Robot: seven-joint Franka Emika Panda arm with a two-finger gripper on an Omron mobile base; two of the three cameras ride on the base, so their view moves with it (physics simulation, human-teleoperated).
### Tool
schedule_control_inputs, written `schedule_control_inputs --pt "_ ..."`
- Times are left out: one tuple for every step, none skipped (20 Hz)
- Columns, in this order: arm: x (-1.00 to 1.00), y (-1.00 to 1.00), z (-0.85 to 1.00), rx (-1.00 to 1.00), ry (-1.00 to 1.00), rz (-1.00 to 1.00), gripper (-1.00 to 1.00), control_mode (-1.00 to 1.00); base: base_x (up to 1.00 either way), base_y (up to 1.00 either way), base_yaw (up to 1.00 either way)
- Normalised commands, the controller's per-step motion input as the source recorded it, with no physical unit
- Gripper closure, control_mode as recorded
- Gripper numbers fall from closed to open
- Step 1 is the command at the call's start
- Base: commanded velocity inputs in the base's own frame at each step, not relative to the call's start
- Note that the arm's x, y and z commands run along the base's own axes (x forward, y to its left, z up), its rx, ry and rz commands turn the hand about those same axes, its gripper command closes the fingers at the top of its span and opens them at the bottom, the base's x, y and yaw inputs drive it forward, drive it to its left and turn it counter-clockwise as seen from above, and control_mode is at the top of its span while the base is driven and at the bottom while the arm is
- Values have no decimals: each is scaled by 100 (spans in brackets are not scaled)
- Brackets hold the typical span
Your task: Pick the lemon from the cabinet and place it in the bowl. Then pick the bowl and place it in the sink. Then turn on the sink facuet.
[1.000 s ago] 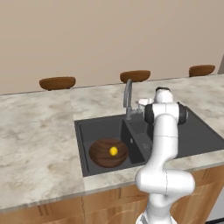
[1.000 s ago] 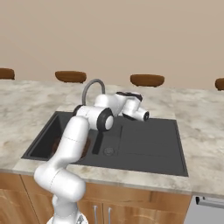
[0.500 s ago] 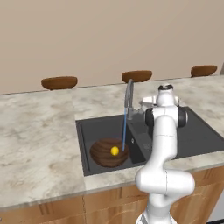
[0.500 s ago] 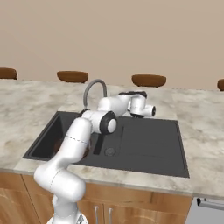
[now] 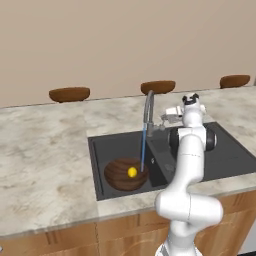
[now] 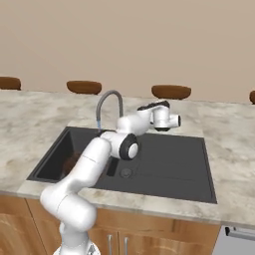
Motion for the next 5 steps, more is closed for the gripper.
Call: schedule_control_inputs --pt "-28 -10 -6 7 0 -6 100 -100 0 0 0" --pt "0 -12 0 4 0 -5 100 -100 0 0 0" --pt "0 0 0 0 0 0 100 -100 0 0 0" --pt "0 0 0 0 0 0 100 -100 0 0 0" --pt "0 0 0 0 0 0 100 -100 0 0 0"
